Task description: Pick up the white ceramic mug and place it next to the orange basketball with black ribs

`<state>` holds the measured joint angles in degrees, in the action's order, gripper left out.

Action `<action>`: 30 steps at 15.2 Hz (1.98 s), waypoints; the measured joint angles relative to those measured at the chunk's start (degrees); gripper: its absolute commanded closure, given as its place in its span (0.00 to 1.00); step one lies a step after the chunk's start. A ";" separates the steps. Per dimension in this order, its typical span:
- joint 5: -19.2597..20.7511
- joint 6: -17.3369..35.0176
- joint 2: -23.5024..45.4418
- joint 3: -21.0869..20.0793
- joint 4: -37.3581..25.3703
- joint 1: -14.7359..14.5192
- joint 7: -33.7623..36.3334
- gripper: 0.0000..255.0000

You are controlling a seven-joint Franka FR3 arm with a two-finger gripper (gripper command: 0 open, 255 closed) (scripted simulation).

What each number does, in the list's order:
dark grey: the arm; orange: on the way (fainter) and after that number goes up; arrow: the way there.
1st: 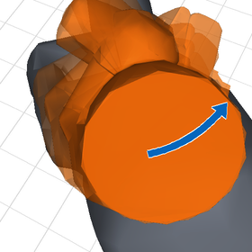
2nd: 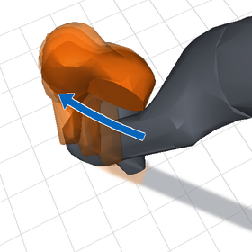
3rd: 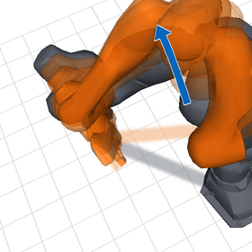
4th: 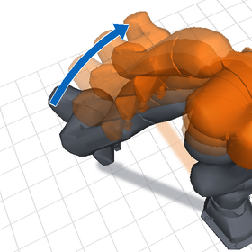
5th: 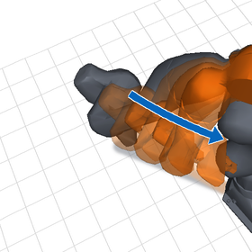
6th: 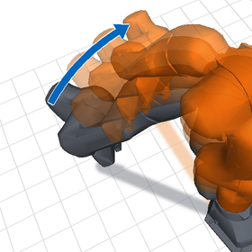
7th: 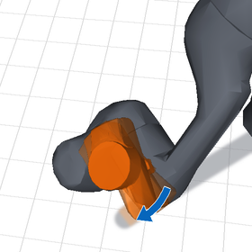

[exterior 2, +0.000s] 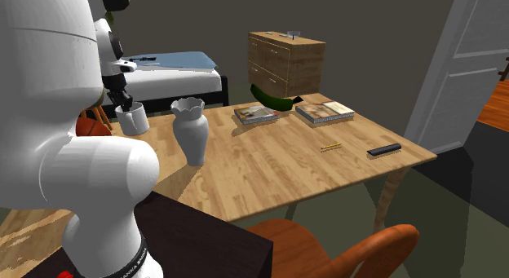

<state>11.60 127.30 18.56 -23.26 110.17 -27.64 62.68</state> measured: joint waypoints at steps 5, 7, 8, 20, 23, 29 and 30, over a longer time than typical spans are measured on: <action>1.50 3.15 2.51 0.65 0.88 -0.51 1.07 1.00; 2.05 4.39 3.40 0.91 1.29 -0.70 1.46 1.00; 2.30 5.08 3.73 1.06 1.69 -0.70 1.58 1.00; 5.92 11.77 9.97 3.22 2.55 -2.27 4.15 1.00; 6.89 13.35 11.76 3.88 2.42 -2.87 4.95 1.00; 8.72 16.54 15.47 5.38 2.00 -3.87 6.16 1.00; 8.96 16.81 16.12 5.60 1.64 -4.10 6.36 1.00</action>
<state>20.56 144.11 34.68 -17.66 111.81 -31.74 69.04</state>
